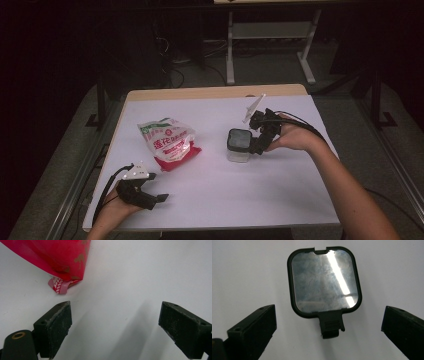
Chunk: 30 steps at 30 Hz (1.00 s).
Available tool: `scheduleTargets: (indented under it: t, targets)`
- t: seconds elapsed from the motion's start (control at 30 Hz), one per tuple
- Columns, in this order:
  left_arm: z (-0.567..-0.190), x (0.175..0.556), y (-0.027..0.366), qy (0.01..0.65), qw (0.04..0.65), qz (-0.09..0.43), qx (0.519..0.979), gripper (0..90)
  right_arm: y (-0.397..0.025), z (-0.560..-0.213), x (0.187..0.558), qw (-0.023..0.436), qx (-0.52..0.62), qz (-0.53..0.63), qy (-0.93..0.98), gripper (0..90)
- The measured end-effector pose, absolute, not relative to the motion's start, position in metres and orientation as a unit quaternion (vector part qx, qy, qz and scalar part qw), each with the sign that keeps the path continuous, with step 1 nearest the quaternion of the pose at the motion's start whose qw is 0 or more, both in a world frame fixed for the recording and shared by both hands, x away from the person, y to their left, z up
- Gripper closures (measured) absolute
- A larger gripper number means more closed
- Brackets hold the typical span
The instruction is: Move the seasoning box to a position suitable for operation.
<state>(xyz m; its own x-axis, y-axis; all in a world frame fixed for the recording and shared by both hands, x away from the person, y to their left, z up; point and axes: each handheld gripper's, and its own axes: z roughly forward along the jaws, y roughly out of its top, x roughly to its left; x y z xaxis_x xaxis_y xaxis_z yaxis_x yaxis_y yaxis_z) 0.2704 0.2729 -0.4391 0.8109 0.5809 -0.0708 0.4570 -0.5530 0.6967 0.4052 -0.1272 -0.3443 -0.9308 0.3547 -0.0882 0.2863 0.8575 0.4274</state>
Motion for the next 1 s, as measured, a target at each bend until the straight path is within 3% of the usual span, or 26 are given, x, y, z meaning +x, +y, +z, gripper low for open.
scheduleTargets:
  t: [1.0]
  targets:
    - [-0.441, 0.269, 0.269, 0.290, 0.370, 0.075, 0.880, 11.1, -0.088, -0.374, 0.432, 0.031, 0.151, 0.165, 0.974, 0.0]
